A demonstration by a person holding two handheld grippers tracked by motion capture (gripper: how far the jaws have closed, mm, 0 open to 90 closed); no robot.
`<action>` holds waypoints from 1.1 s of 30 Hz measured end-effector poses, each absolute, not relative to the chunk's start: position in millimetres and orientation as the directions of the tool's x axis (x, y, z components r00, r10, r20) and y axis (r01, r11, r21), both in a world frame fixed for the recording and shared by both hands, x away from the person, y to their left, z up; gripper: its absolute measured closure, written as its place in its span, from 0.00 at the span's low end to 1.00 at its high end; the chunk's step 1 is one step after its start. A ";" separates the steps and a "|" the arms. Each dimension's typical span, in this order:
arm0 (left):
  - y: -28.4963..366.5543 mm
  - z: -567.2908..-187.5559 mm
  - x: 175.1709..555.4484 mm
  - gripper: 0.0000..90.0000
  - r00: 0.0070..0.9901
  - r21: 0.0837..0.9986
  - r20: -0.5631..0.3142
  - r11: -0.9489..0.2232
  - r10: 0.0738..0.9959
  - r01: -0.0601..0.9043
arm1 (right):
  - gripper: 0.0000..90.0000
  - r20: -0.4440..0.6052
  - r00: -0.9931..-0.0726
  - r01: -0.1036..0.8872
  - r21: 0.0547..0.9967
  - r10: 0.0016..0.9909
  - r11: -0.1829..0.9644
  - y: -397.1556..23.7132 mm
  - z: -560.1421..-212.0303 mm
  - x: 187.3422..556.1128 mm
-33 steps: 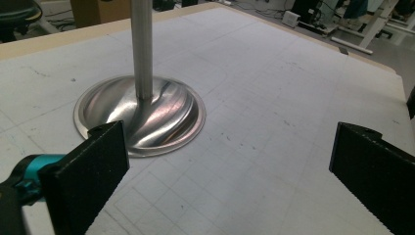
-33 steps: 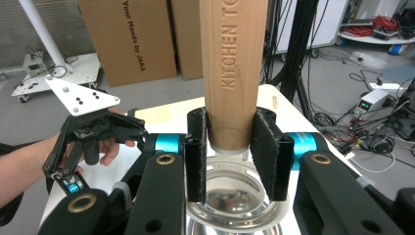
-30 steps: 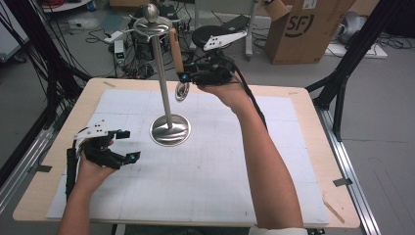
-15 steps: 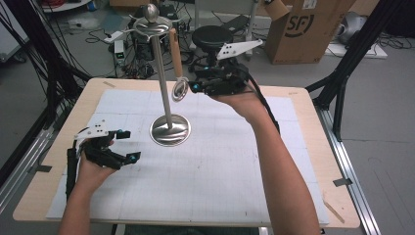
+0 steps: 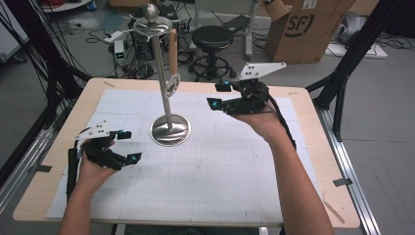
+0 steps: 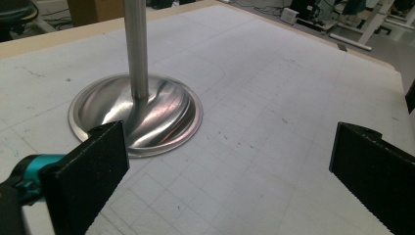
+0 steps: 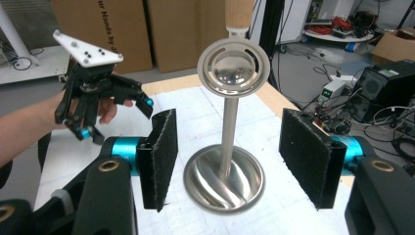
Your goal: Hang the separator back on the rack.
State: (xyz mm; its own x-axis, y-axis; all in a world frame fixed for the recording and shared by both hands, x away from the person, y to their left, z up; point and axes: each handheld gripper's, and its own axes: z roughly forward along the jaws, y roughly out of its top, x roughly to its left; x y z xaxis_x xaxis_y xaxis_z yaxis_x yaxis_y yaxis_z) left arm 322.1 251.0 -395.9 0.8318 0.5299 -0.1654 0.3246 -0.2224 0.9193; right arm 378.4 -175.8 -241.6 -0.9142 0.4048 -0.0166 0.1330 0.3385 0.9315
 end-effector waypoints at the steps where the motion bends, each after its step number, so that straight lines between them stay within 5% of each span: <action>1: 251.0 -395.8 322.0 0.02 0.832 0.919 -0.165 -0.223 0.529 0.324 | 0.44 -0.008 -0.914 0.143 0.929 0.405 0.342 -178.1 -243.9 376.5; 33: 249.9 -395.9 321.4 0.02 0.838 0.921 -0.163 -0.223 0.521 0.318 | 0.33 0.083 -0.806 0.278 0.927 0.586 0.251 -245.6 -345.2 339.1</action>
State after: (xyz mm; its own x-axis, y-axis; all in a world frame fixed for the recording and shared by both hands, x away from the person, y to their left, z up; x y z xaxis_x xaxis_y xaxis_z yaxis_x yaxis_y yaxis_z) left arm 321.4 249.9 -395.9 0.8377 0.5210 -0.1635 0.3183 -0.2227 0.9214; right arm 339.1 -245.6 -345.2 -0.8063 0.5856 0.0832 0.2779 0.2508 0.9273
